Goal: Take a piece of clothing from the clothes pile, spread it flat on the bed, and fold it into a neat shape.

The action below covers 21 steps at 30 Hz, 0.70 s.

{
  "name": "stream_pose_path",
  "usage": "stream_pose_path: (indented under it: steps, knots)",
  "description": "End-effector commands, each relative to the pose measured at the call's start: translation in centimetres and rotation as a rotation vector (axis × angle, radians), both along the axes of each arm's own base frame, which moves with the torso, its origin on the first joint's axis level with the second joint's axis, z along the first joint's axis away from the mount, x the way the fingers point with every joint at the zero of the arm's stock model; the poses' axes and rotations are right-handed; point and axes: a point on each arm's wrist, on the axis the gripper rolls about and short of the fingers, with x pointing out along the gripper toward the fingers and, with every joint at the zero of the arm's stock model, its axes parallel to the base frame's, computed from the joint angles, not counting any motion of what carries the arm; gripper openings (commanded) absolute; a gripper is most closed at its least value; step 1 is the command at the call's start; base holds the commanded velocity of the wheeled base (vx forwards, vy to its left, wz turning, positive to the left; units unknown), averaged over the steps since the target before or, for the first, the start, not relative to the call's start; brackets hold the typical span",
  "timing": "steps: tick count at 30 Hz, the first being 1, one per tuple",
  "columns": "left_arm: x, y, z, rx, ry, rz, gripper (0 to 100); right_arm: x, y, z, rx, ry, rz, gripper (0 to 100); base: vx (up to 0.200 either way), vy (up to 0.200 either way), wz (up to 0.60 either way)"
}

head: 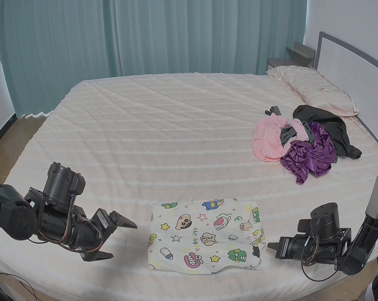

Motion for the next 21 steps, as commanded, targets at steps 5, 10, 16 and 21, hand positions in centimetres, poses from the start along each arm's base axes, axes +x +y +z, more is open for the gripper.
stream_pose_path:
  steps: [5, 10, 16, 21]
  knots:
    - [0.2, -0.2, -0.6, -0.028, 0.040, -0.032, 100, 3.5, 0.7, 2.0, 0.033, -0.076, -0.046, 100, 0.000, 0.000, 0.00]
    - [0.5, -0.4, -1.3, -0.021, 0.064, -0.036, 100, 6.6, 1.9, 3.5, 0.063, -0.133, -0.052, 100, 0.000, 0.000, 0.00]
    - [0.6, -0.4, -1.6, -0.026, 0.041, -0.038, 100, 10.5, 4.0, 2.2, 0.071, -0.116, -0.056, 100, 0.000, 0.000, 0.00]
    - [0.6, -0.5, -1.6, -0.029, 0.034, -0.038, 100, 11.1, 4.8, 1.7, 0.063, -0.101, -0.041, 100, 0.000, 0.000, 0.00]
